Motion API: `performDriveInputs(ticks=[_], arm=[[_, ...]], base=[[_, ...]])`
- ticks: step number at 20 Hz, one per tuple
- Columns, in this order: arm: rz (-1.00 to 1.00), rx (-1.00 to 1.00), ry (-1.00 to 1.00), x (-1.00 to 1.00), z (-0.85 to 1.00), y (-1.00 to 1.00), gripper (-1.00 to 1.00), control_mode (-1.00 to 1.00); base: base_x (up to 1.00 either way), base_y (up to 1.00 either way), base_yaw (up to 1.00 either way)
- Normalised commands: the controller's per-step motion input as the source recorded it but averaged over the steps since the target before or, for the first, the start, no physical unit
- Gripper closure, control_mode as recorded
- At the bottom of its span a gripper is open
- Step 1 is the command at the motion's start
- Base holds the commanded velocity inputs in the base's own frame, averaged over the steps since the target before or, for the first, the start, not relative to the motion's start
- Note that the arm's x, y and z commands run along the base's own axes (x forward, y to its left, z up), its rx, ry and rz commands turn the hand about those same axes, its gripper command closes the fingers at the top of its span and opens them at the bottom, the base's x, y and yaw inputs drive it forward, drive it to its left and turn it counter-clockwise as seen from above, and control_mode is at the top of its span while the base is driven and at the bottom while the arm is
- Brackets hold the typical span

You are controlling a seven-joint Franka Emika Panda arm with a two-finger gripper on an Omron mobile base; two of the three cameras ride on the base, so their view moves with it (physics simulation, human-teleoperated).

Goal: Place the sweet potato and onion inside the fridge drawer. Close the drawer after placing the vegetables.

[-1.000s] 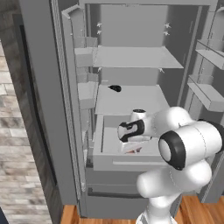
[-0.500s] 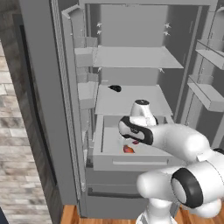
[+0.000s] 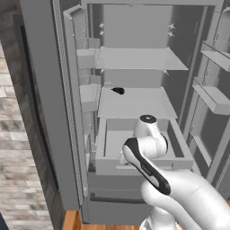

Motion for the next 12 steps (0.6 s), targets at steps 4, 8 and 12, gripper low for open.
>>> performDriveInputs(ticks=[4,8,12], arm=[[-0.04,0.0,-0.04,-0.06,-0.23,0.08,-1.0,-1.0],[0.0,-0.01,-0.04,0.17,-0.39,0.0,-1.0,-1.0],[0.0,0.0,0.01,0.27,-0.61,0.0,-1.0,-1.0]], base=[[0.0,0.0,0.0],[0.0,0.0,0.0],[0.0,0.0,0.0]])
